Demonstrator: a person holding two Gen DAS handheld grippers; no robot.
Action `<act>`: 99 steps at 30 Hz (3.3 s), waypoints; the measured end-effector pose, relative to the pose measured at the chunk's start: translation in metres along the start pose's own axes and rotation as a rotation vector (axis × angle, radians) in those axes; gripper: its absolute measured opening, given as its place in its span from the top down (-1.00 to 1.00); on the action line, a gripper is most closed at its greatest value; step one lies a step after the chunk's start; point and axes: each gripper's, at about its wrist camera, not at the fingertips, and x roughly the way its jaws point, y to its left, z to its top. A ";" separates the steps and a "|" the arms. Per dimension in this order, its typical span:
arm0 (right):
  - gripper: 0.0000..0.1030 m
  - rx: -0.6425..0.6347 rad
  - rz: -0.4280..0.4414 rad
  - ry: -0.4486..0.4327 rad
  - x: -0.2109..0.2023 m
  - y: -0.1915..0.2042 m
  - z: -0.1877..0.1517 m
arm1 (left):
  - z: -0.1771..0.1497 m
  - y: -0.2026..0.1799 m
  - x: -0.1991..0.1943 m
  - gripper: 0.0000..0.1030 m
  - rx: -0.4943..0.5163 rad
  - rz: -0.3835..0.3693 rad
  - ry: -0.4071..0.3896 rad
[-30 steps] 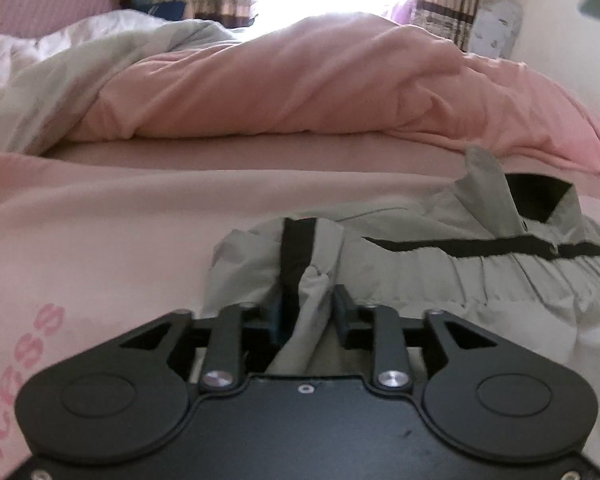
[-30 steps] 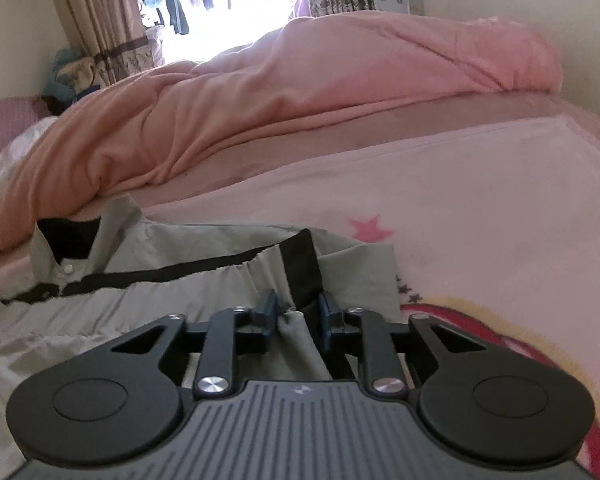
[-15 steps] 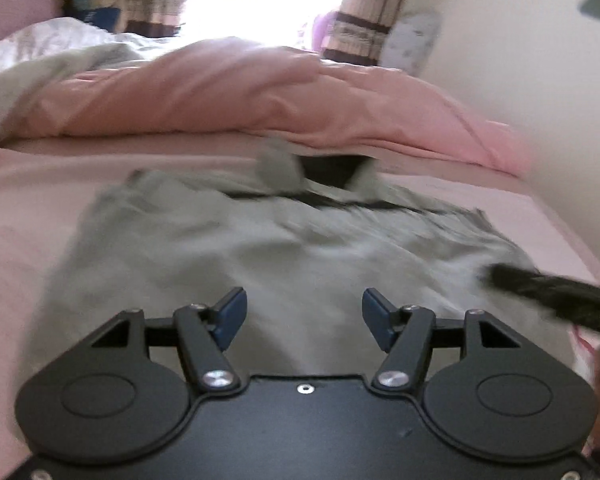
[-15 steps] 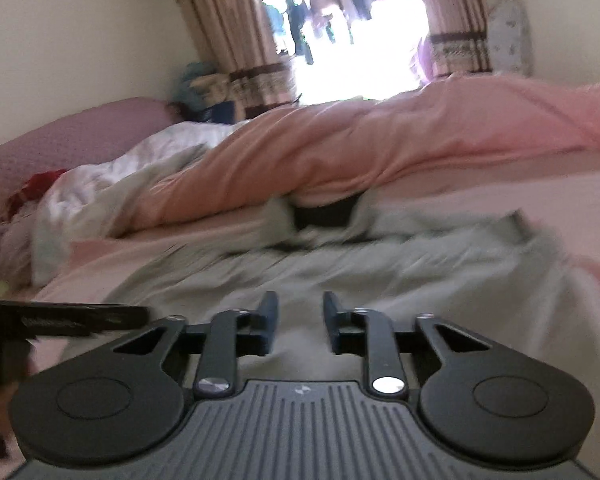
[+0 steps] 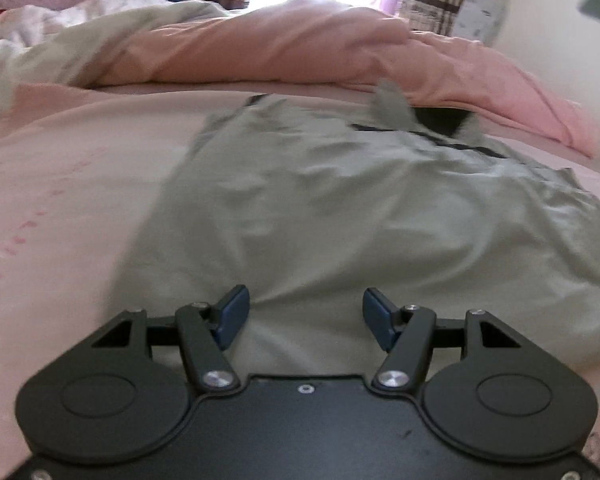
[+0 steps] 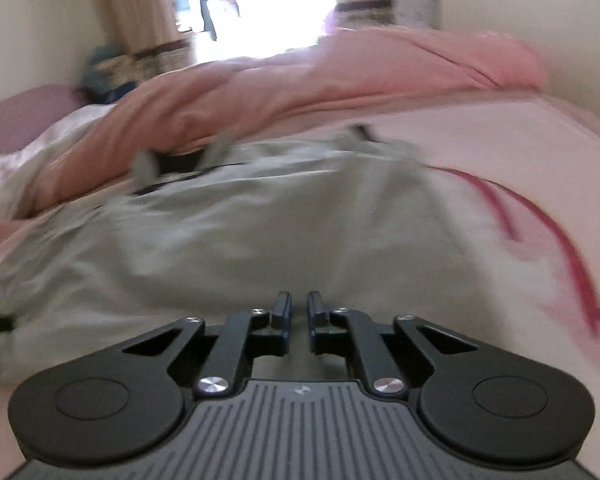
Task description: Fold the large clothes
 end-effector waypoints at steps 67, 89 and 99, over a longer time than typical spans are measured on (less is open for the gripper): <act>0.07 0.132 0.031 -0.137 -0.090 -0.045 0.000 | -0.017 0.053 -0.121 0.45 -0.258 -0.114 -0.174; 0.53 0.008 -0.047 -0.138 -0.017 -0.033 0.041 | 0.032 0.028 -0.040 0.30 -0.125 -0.090 -0.093; 0.54 -0.018 -0.158 -0.059 0.049 -0.034 0.041 | 0.049 0.014 0.033 0.20 -0.027 -0.018 -0.010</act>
